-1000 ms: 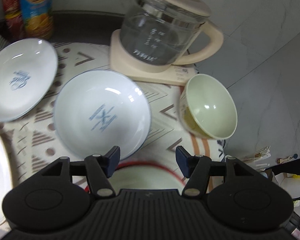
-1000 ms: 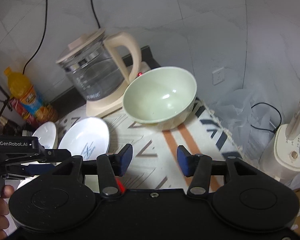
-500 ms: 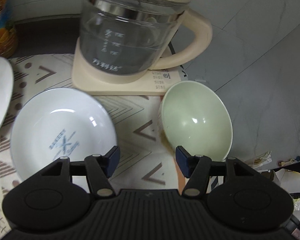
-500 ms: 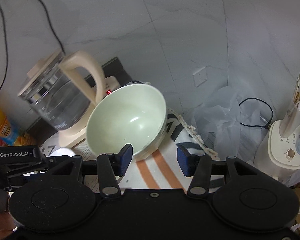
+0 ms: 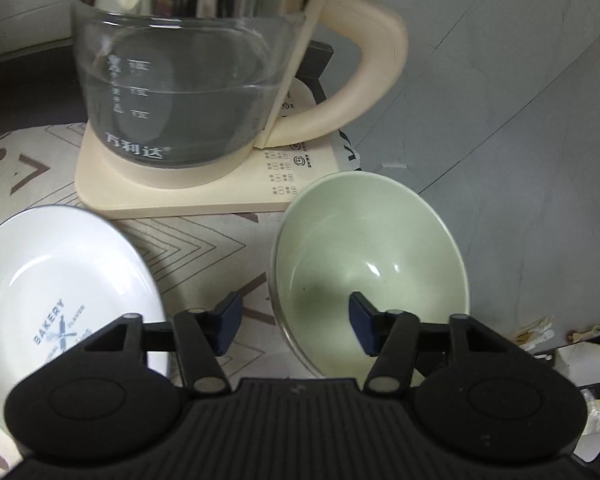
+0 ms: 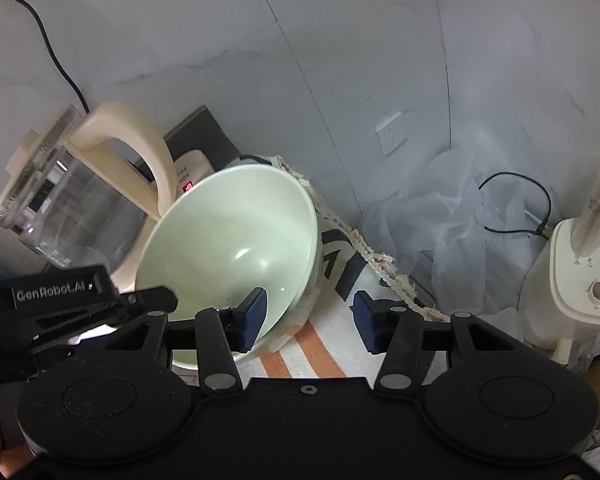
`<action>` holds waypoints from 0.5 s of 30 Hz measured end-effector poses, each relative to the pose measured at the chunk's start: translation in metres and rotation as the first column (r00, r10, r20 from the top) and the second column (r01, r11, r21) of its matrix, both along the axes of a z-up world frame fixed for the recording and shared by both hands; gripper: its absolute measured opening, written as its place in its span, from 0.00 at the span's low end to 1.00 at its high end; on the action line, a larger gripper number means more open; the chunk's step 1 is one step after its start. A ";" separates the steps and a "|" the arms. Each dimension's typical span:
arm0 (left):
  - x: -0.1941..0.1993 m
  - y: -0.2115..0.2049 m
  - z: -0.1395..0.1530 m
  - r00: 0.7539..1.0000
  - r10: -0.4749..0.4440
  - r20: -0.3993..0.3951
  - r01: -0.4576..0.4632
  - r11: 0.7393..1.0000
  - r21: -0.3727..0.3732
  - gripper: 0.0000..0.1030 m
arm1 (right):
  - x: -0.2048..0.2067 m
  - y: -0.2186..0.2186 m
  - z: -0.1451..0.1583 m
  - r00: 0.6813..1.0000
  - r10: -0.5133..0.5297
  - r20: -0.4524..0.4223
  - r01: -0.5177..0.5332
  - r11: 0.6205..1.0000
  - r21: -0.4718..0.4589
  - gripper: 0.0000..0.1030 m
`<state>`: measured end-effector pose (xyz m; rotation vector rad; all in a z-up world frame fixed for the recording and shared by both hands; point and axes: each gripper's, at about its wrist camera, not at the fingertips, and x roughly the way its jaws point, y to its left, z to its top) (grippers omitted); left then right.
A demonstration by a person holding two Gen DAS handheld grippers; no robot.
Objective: Organize plates and bowls
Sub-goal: 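Close the right gripper on the rim of the smaller green bowl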
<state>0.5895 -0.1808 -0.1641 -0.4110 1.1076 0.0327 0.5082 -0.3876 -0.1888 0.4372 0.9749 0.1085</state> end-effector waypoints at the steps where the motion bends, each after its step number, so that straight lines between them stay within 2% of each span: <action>1: 0.001 -0.001 -0.004 1.000 0.009 -0.012 -0.009 1.000 0.011 0.50 | 0.002 0.001 -0.002 1.000 0.001 -0.007 -0.001 1.000 0.001 0.46; 3: 0.005 -0.002 -0.012 0.999 0.019 -0.036 -0.018 1.000 0.023 0.32 | 0.005 0.003 -0.006 1.000 -0.002 -0.020 0.002 1.000 0.003 0.46; 4: 0.007 -0.002 -0.016 0.999 0.021 -0.048 -0.020 1.000 0.019 0.27 | 0.007 0.004 -0.008 1.000 -0.003 -0.031 0.003 1.000 0.001 0.45; 5: 0.008 -0.002 -0.020 0.998 0.029 -0.055 -0.028 1.000 0.008 0.15 | 0.009 0.005 -0.011 0.999 -0.001 -0.041 0.001 1.000 0.001 0.44; 6: 0.008 0.000 -0.021 0.998 0.036 -0.054 -0.036 0.999 -0.010 0.12 | 0.011 0.006 -0.015 0.999 0.001 -0.048 -0.001 1.000 0.008 0.42; 7: 0.008 0.001 -0.021 0.998 0.047 -0.051 -0.047 0.999 -0.013 0.11 | 0.013 0.006 -0.017 0.999 0.002 -0.050 -0.001 1.000 0.016 0.38; 8: 0.008 0.000 -0.020 0.997 0.051 -0.054 -0.052 0.999 -0.007 0.11 | 0.013 0.006 -0.018 0.999 0.007 -0.049 -0.006 1.000 0.027 0.28; 9: 0.008 0.000 -0.018 0.997 0.056 -0.057 -0.056 0.998 0.003 0.10 | 0.015 0.007 -0.018 0.999 0.017 -0.048 -0.015 0.999 0.043 0.24; 11: 0.006 -0.001 -0.011 0.997 0.057 -0.051 -0.056 0.998 0.011 0.10 | 0.016 0.011 -0.013 0.998 0.034 -0.049 -0.034 0.999 0.010 0.23; 15: -0.004 -0.002 0.002 0.998 0.053 -0.030 -0.053 0.999 0.001 0.10 | 0.010 0.010 -0.004 0.999 0.034 -0.027 -0.034 0.999 0.014 0.23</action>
